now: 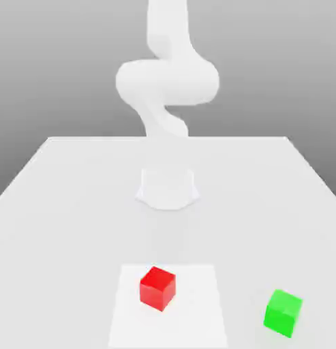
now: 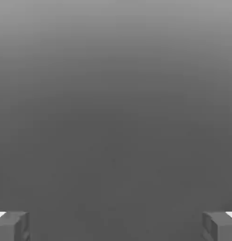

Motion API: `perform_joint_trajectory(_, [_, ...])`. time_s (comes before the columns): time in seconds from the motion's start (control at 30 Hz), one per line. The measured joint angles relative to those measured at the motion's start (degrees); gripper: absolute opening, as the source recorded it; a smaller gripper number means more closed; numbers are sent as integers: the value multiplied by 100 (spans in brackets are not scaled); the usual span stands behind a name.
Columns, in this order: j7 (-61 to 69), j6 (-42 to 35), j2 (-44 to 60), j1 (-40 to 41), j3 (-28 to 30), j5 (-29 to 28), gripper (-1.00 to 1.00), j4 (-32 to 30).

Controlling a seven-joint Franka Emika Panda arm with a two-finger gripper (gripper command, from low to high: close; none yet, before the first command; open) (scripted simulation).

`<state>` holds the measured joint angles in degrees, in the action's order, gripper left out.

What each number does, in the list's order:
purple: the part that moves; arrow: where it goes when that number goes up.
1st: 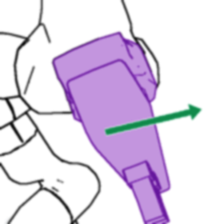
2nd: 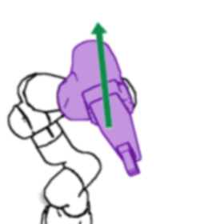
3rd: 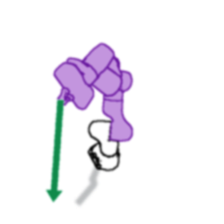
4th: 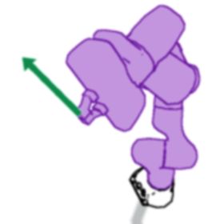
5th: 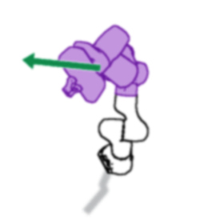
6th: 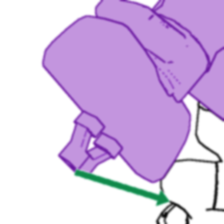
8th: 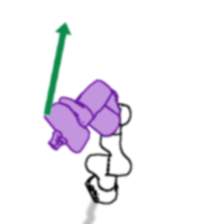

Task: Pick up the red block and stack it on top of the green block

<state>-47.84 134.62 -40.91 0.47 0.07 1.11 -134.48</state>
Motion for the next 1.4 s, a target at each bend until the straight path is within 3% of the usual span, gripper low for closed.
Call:
perform_joint_trajectory(0.37, [-1111,1341,2359,220,-137,303,0,-1256])
perform_joint_trajectory(0.63, [-2280,2302,4013,408,-213,-14,0,-2152])
perform_joint_trajectory(0.87, [-2575,3471,5462,355,-109,-234,0,-2112])
perform_joint_trajectory(0.9, [-2584,3568,5575,343,-96,-242,-100,-2097])
perform_joint_trajectory(1.13, [-2603,3560,5557,348,-100,-262,-100,-2100])
perform_joint_trajectory(1.4, [-2182,2382,4373,153,-306,-189,-100,-2111])
